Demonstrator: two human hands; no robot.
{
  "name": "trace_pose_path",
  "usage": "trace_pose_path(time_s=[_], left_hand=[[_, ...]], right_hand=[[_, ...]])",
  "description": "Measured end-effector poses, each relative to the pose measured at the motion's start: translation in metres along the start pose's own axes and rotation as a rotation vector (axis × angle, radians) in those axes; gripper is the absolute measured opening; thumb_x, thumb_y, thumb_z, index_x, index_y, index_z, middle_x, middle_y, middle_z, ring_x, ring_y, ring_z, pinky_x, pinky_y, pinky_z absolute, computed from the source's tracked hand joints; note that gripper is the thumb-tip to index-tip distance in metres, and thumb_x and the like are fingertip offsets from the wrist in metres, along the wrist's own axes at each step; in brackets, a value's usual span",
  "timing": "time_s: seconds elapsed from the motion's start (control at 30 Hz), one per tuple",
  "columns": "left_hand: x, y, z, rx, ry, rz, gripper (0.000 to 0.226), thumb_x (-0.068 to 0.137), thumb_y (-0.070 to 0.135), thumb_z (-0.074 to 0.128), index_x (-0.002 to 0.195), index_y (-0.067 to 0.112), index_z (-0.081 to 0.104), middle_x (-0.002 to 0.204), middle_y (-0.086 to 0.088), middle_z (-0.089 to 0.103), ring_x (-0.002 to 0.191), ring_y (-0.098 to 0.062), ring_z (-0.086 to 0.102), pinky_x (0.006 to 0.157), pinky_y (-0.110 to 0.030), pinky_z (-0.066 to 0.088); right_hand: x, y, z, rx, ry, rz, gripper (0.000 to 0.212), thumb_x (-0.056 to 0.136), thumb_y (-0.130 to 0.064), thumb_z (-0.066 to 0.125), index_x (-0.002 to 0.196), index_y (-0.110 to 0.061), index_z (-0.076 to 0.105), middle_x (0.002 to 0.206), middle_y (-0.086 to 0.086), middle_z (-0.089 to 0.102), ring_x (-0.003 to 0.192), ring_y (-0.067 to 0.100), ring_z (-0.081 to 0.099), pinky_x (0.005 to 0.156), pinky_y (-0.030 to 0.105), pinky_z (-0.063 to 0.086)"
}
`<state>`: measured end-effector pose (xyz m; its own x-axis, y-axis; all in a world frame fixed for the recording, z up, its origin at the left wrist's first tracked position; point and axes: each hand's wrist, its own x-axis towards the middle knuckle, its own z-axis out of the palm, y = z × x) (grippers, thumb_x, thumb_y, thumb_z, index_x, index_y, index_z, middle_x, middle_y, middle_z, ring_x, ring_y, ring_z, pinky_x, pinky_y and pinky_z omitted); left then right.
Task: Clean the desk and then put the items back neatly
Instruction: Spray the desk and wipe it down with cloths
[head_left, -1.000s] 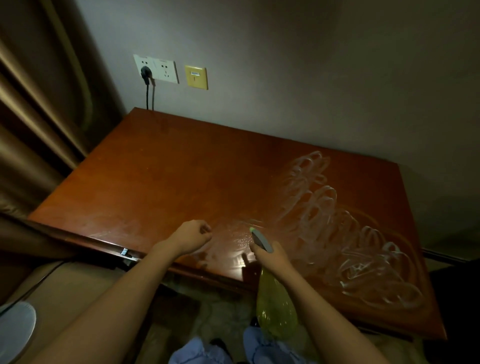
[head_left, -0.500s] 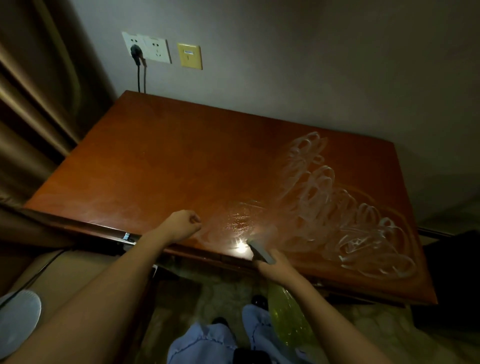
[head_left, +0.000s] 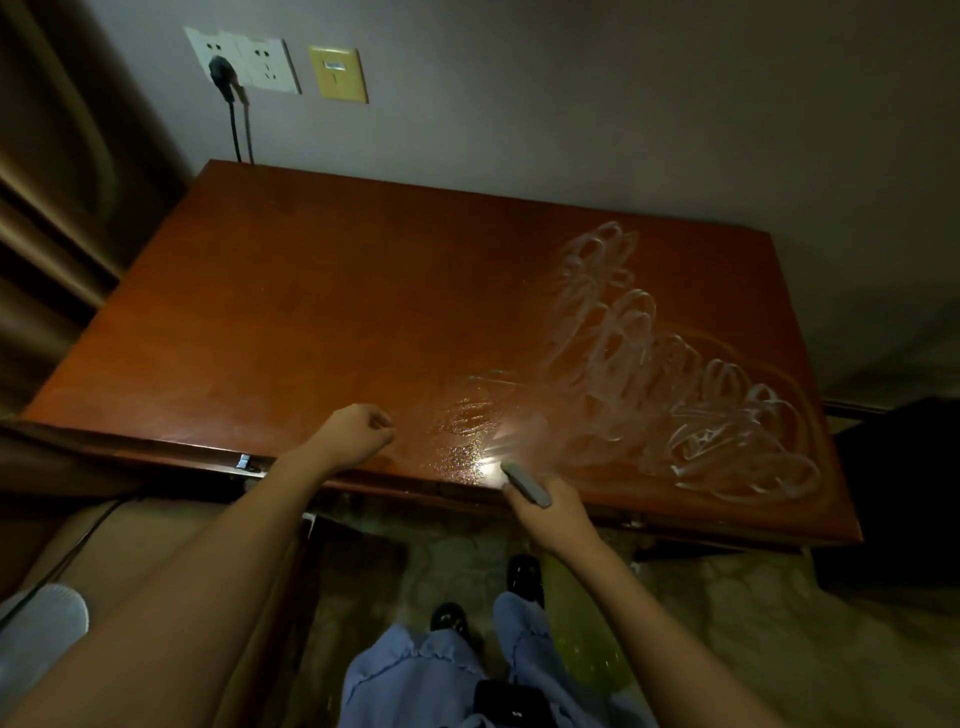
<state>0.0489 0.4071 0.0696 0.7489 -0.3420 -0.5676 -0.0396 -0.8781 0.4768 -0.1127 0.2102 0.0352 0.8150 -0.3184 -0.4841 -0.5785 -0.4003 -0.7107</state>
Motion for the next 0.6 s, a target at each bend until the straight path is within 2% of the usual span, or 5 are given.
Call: trace_pose_path(time_s=[0.07,0.13,0.3,0.43,0.6], left_hand=[[0.002,0.006,0.006,0.012,-0.01,0.022,0.032,0.098,0.02,0.049,0.126,0.004,0.052,0.126,-0.014,0.056,0.099,-0.018,0.053,0.075,-0.022,0.042],[0.003,0.008,0.005,0.013,-0.005,0.023,0.032,0.099,0.019,0.048,0.126,0.005,0.052,0.127,-0.013,0.055,0.095,-0.016,0.051,0.066,-0.017,0.04],[-0.006,-0.013,-0.022,-0.008,0.079,-0.043,0.032,0.098,0.02,0.049,0.125,0.004,0.053,0.129,-0.016,0.054,0.117,-0.029,0.051,0.095,-0.037,0.041],[-0.008,-0.032,-0.04,-0.022,0.111,-0.064,0.029,0.098,0.019,0.049,0.122,0.004,0.055,0.123,-0.016,0.058,0.102,-0.026,0.054,0.09,-0.036,0.042],[-0.001,-0.022,-0.022,0.003,0.047,-0.012,0.029,0.098,0.018,0.048,0.123,0.004,0.055,0.121,-0.015,0.058,0.096,-0.02,0.053,0.082,-0.029,0.043]], right_hand=[[0.0,-0.002,-0.008,0.046,0.026,-0.033,0.032,0.094,-0.024,0.057,0.065,-0.014,0.047,0.058,-0.002,0.042,0.049,0.008,0.038,0.04,0.013,0.029],[0.003,-0.008,-0.005,0.006,-0.051,-0.074,0.03,0.094,-0.028,0.057,0.067,-0.018,0.047,0.06,-0.004,0.044,0.051,0.007,0.039,0.042,0.013,0.03],[0.021,-0.026,0.033,-0.219,-0.164,-0.088,0.031,0.09,-0.044,0.055,0.079,-0.014,0.058,0.069,0.001,0.053,0.06,0.016,0.052,0.056,0.029,0.044],[0.029,-0.023,0.037,-0.123,-0.119,-0.051,0.031,0.092,-0.041,0.053,0.071,-0.018,0.05,0.064,-0.001,0.049,0.053,0.013,0.045,0.054,0.028,0.041],[0.019,-0.013,0.007,-0.02,0.001,0.021,0.027,0.095,-0.027,0.054,0.076,-0.008,0.056,0.065,0.002,0.051,0.055,0.013,0.046,0.05,0.02,0.04]])
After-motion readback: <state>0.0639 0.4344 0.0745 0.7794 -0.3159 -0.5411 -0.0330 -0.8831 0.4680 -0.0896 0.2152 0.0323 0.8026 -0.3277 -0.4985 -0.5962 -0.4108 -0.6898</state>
